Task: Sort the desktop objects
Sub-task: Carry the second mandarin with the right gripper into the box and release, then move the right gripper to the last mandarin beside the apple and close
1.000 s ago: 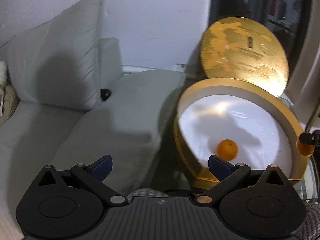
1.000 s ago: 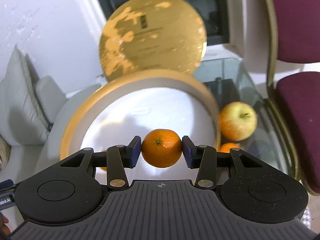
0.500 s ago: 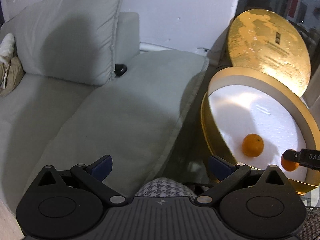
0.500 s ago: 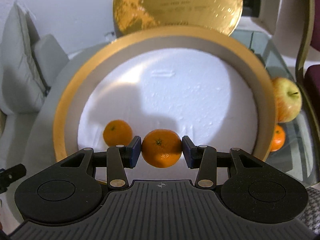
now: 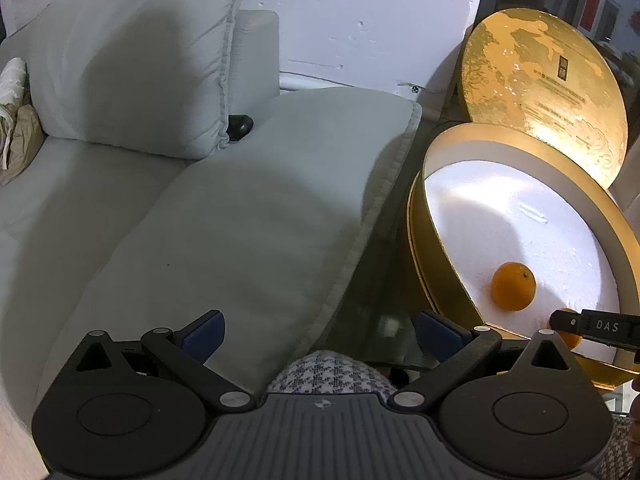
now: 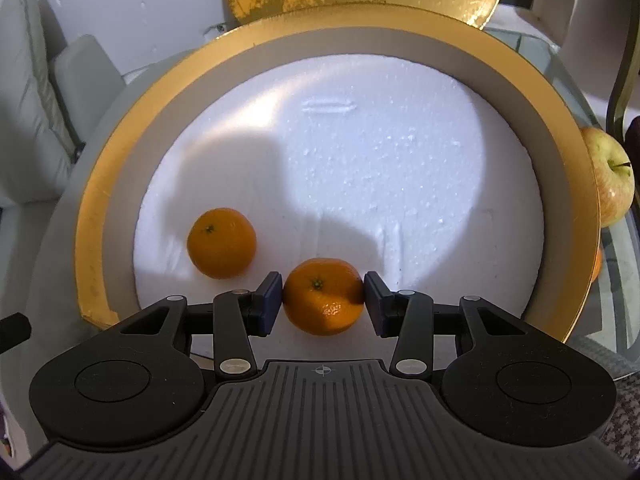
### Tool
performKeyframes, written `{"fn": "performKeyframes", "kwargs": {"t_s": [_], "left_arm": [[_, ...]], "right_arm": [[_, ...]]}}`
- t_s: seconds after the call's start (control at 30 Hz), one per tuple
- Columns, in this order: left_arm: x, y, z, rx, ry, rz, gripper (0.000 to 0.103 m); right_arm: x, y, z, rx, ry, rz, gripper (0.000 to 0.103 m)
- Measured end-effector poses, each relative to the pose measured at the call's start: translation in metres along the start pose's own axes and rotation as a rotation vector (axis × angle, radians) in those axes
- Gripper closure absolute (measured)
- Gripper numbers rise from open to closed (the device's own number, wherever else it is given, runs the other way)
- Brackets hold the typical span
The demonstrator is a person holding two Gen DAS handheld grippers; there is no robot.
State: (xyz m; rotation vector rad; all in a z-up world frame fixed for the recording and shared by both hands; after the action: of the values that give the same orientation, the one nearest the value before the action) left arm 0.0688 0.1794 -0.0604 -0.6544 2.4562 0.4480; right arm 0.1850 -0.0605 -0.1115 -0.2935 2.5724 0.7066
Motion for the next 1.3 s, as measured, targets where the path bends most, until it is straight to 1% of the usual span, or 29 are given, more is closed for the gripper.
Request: {"fn": "performKeyframes", "kwargs": {"t_s": [0.1, 0.27, 0.43, 0.6, 0.7, 0.77, 1.0, 1.17, 1.3], "left_arm": [[0.0, 0.0, -0.003, -0.003, -0.006, 0.001, 0.001], [-0.001, -0.001, -0.013, -0.009, -0.025, 0.007, 0.001], [0.0, -0.001, -0.03, -0.012, -0.056, 0.015, 0.001], [0.005, -0.009, -0.052, -0.006, -0.091, 0.046, 0.001], [0.01, -0.02, -0.066, 0.006, -0.116, 0.083, 0.001], [0.014, -0.03, -0.074, 0.016, -0.131, 0.115, 0.001], [0.025, -0.071, -0.099, 0.082, -0.146, 0.219, 0.001], [0.033, -0.1, -0.113, 0.093, -0.171, 0.301, 0.001], [0.042, -0.12, -0.122, 0.1, -0.182, 0.361, 0.001]], "right_arm": [[-0.001, 0.0, 0.0, -0.003, 0.001, 0.0, 0.056], [0.0, -0.001, -0.005, -0.025, 0.008, 0.017, 0.051], [-0.001, 0.001, -0.021, -0.041, -0.024, 0.013, 0.051], [0.002, 0.002, -0.051, -0.06, -0.075, 0.015, 0.05], [0.007, -0.001, -0.075, -0.06, -0.104, 0.009, 0.049], [0.013, -0.003, -0.092, -0.06, -0.126, 0.002, 0.046], [0.041, -0.026, -0.144, -0.041, -0.186, -0.006, 0.042], [0.059, -0.055, -0.167, -0.039, -0.226, 0.058, 0.041], [0.069, -0.078, -0.177, -0.04, -0.245, 0.118, 0.041]]}}
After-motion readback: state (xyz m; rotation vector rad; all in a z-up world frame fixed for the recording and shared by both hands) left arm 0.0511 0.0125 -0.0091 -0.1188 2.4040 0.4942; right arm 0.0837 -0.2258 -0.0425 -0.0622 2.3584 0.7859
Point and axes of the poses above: each gripper's, at about its wrist camera, not at the fingertips, and z roughly the way its jaws point, y to its left, x to its underside, the point moved 3 cm from there along z, roughly the way its jaws point, and after that the axes turned 15 degrees about -x, right-handed, at the moved point
